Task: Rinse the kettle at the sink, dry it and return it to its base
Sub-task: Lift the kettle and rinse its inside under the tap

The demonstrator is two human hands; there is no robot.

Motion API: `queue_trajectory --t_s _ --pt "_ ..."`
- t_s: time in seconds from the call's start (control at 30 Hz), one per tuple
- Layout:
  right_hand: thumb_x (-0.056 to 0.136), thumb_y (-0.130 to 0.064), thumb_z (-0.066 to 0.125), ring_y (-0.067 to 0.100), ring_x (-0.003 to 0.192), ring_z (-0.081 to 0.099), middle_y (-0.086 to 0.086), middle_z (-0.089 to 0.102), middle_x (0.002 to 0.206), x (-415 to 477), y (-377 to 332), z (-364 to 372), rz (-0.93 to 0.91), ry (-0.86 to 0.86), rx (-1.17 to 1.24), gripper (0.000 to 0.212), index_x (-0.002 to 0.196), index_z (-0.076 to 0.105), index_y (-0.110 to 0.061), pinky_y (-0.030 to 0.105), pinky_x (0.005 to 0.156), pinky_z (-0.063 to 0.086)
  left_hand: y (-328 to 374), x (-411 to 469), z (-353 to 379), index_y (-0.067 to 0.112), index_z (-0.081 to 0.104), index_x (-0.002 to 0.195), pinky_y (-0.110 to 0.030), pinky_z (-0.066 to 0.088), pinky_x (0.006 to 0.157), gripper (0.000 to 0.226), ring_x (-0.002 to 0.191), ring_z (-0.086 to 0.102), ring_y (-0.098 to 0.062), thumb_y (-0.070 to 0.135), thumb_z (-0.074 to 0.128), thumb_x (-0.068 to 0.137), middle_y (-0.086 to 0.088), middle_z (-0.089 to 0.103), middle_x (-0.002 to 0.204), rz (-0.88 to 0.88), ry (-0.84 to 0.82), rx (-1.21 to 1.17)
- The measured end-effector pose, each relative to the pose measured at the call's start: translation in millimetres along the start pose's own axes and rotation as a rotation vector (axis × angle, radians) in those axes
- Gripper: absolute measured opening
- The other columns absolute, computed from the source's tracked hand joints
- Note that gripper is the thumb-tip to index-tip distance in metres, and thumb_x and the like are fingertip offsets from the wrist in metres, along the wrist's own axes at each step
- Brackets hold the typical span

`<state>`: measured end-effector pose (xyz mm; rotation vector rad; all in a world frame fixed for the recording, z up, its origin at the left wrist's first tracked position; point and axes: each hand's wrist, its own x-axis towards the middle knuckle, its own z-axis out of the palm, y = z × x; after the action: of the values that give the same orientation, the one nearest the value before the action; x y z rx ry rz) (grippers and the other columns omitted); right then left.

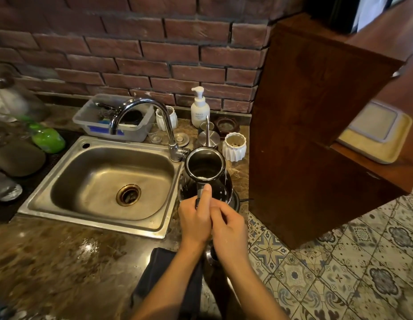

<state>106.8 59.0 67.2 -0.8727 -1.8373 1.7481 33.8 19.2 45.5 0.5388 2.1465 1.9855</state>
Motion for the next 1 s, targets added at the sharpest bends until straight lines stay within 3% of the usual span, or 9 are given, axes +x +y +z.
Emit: queue_trajectory --t_s 0.07,0.23,0.33,0.43,0.6,0.8,1.0 --pt "0.104 -0.021 0.055 -0.012 0.094 0.069 -0.033 0.075 0.095 -5.8 -3.5 5.6 -0.016 -0.014 -0.011 0.035 0.1 0.073 -0.051 0.007 0.074 0.052 5.6 -3.4 -9.8 0.023 0.046 0.043 -0.037 0.032 0.045 0.057 0.042 0.043 -0.013 0.05 0.051 0.093 0.003 0.045 0.041 -0.007 0.016 0.014" --pt "0.104 -0.02 0.055 0.0 0.096 0.073 -0.019 0.079 0.099 -25.1 -3.4 30.8 -0.023 -0.029 0.038 0.029 0.107 0.078 -0.039 0.021 0.081 0.059 13.4 -12.9 -42.9 0.016 0.049 0.045 -0.048 0.037 0.048 0.058 0.044 0.047 -0.025 0.05 0.052 0.092 -0.014 0.049 0.045 -0.015 0.037 0.03" --pt "0.102 -0.026 0.055 0.002 0.098 0.074 -0.017 0.079 0.101 -39.7 -6.0 49.7 -0.029 -0.034 0.031 0.025 0.111 0.078 -0.033 0.03 0.086 0.061 15.4 -18.0 -68.2 0.021 0.05 0.045 -0.035 0.035 0.046 0.055 0.044 0.047 -0.014 0.049 0.052 0.092 0.0 0.049 0.043 -0.004 0.038 0.034" --pt "0.102 -0.032 0.054 0.002 0.097 0.074 -0.017 0.079 0.101 -57.8 -12.3 73.7 -0.027 -0.046 0.002 0.025 0.112 0.077 -0.035 0.036 0.086 0.061 18.5 -23.0 -99.1 0.022 0.049 0.044 -0.029 0.034 0.046 0.056 0.042 0.045 -0.012 0.049 0.052 0.092 0.003 0.048 0.042 0.004 0.031 0.021" --pt "0.105 -0.027 0.055 0.002 0.098 0.073 -0.014 0.08 0.102 -91.1 -24.7 122.9 -0.045 -0.029 0.02 0.025 0.113 0.078 -0.032 0.032 0.087 0.061 22.3 -28.8 -160.1 0.008 0.057 0.052 -0.046 0.04 0.048 0.06 0.049 0.055 -0.034 0.052 0.052 0.092 -0.015 0.058 0.05 0.034 0.016 0.014" --pt "0.105 -0.026 0.053 0.004 0.1 0.074 -0.013 0.08 0.102 -133.4 -34.9 183.6 -0.042 0.018 0.035 0.026 0.113 0.077 -0.033 0.038 0.089 0.061 22.3 -35.6 -230.5 0.006 0.059 0.055 -0.053 0.044 0.051 0.062 0.054 0.057 -0.041 0.054 0.054 0.092 -0.019 0.058 0.052 0.033 -0.05 -0.008" --pt "0.105 -0.026 0.053 0.002 0.099 0.073 -0.017 0.079 0.101 -164.4 -38.4 228.1 -0.034 0.046 0.015 0.028 0.112 0.077 -0.037 0.036 0.088 0.061 18.9 -40.8 -281.8 0.02 0.057 0.05 -0.03 0.041 0.045 0.054 0.045 0.054 -0.015 0.051 0.054 0.094 -0.002 0.056 0.047 0.059 -0.101 -0.045"
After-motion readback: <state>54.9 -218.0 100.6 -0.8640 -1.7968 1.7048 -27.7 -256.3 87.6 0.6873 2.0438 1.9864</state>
